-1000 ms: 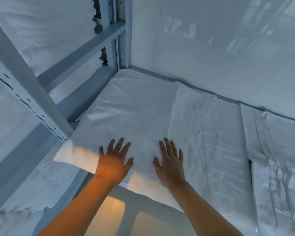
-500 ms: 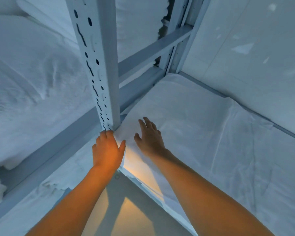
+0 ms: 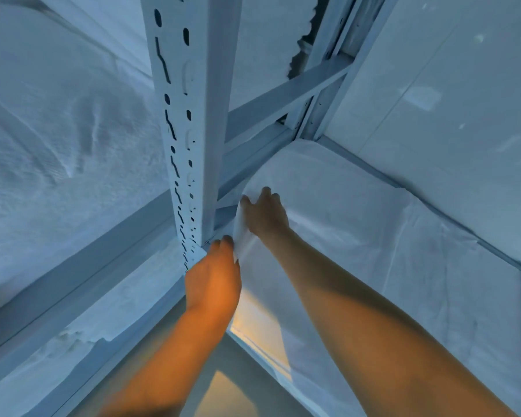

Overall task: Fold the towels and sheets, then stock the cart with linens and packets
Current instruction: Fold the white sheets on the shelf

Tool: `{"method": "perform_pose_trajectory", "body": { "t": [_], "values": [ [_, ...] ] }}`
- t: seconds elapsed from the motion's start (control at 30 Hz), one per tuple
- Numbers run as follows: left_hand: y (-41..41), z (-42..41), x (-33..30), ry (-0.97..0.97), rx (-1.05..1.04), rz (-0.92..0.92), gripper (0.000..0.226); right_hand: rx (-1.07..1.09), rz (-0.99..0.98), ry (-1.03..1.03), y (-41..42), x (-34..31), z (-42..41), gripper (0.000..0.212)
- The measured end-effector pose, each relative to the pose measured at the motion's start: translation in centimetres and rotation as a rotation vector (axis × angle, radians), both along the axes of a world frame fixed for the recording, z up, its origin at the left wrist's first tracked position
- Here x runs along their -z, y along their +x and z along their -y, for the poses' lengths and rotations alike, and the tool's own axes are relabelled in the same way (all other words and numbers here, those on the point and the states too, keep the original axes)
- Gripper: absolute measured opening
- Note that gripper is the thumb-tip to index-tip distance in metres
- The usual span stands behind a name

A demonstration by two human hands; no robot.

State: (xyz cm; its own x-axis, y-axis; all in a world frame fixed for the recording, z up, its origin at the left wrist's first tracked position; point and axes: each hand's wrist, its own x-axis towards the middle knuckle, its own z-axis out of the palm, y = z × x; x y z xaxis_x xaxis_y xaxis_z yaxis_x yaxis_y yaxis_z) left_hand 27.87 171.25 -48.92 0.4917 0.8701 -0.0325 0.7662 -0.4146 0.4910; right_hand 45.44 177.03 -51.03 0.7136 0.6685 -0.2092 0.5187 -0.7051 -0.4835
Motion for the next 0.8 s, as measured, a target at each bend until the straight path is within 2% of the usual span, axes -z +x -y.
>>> {"method": "perform_pose_trajectory", "body": {
  "t": [0.07, 0.17, 0.23, 0.43, 0.6, 0.8],
  "values": [
    [0.6, 1.4, -0.9, 0.008, 0.049, -0.033, 0.021, 0.038, -0.004, -0.019, 1.2, -1.2, -1.1, 0.064],
    [0.8, 3.5, -1.1, 0.036, 0.093, -0.055, 0.031, -0.016, 0.144, -0.084, 2.9, -2.9, -2.4, 0.064],
    [0.6, 4.5, -1.3, 0.032, 0.104, 0.02, 0.037, -0.061, 0.229, -0.158, 4.1, -3.6, -3.0, 0.059],
    [0.2, 7.2, -1.0, 0.145, 0.211, 0.077, 0.065, -0.101, 0.387, -0.27, 8.2, -3.6, -2.3, 0.038],
    [0.2, 8.9, -0.9, 0.151, 0.263, 0.091, 0.049, -0.129, 0.405, -0.23, 9.4, -2.5, -1.0, 0.018],
    [0.8, 10.9, -2.9, 0.065, 0.302, 0.063, 0.041, -0.109, 0.455, -0.13, 11.0, -3.8, 2.3, 0.021]
  ]
}}
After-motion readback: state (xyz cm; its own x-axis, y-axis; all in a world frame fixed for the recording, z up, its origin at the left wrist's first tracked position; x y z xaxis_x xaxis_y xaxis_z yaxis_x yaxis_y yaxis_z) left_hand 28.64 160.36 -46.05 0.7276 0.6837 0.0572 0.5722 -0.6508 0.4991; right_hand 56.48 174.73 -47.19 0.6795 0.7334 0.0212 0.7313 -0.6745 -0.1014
